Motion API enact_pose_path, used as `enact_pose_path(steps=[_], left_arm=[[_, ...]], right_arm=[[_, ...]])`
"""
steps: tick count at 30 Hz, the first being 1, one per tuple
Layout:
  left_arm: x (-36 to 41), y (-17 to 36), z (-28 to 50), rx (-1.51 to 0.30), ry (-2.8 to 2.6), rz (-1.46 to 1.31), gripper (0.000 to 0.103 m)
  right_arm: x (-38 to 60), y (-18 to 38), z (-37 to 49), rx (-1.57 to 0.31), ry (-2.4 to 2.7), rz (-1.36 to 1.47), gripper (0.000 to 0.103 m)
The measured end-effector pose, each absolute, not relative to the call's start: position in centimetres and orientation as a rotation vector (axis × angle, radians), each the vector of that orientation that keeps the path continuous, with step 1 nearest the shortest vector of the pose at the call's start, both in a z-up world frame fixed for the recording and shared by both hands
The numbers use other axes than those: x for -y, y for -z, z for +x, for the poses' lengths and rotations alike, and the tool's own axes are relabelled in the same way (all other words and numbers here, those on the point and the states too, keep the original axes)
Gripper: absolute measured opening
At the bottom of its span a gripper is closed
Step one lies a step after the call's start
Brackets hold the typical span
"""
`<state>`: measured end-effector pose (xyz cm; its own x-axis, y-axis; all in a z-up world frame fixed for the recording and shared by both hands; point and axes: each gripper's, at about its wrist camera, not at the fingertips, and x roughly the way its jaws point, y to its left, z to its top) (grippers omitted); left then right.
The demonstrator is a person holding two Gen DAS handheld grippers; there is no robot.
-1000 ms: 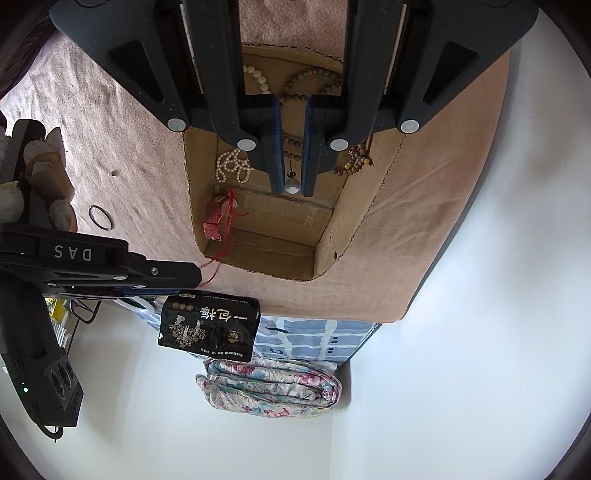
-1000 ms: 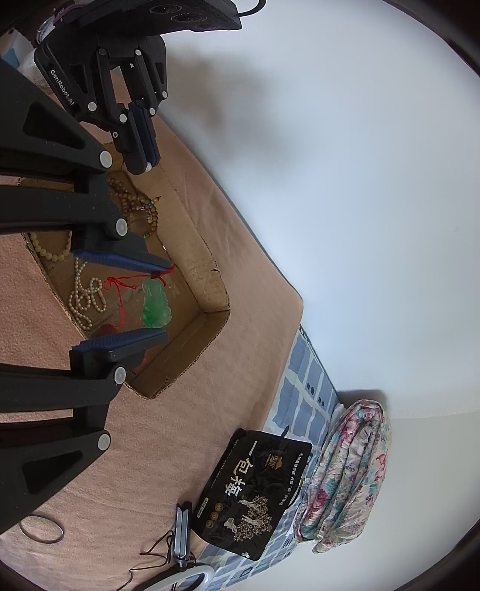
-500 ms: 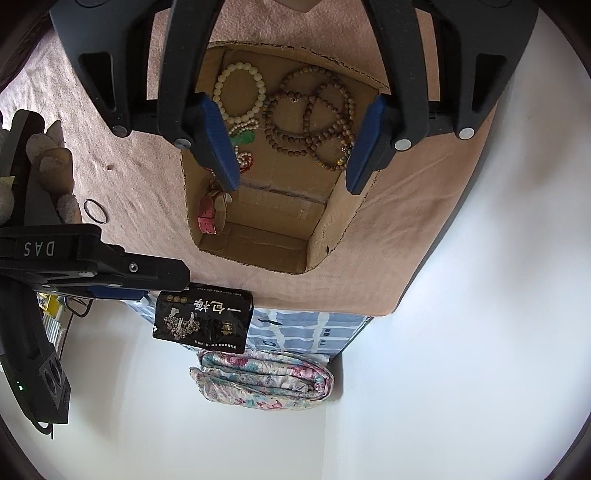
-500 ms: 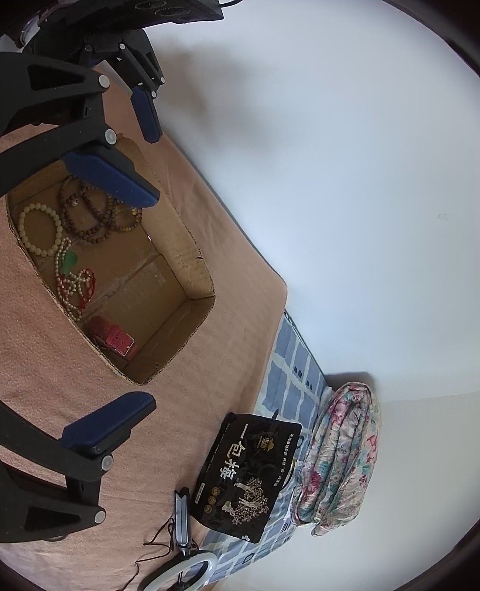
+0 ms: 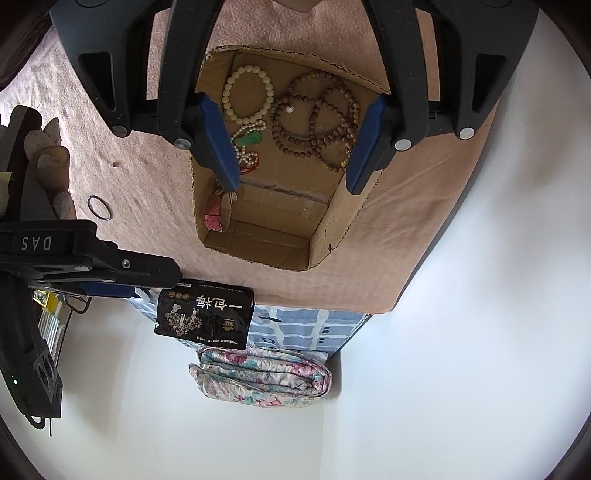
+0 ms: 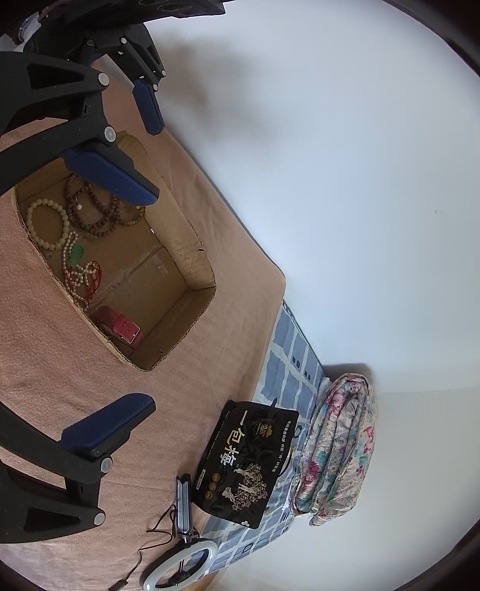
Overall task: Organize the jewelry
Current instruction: 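Withdraw both tools from the box toward the dark bangle and second earring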
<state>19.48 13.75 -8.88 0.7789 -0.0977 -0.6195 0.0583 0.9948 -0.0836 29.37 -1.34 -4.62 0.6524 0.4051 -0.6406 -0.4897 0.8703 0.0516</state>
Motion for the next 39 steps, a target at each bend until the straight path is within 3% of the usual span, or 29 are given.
enact_pose_path(steps=[39], left_arm=[[-1.2,6.2,17.9,-0.667,0.25,0.029,0.062]], right_arm=[[15.5,1.4,24.2,-0.623,-0.258,-0.08,0.103]])
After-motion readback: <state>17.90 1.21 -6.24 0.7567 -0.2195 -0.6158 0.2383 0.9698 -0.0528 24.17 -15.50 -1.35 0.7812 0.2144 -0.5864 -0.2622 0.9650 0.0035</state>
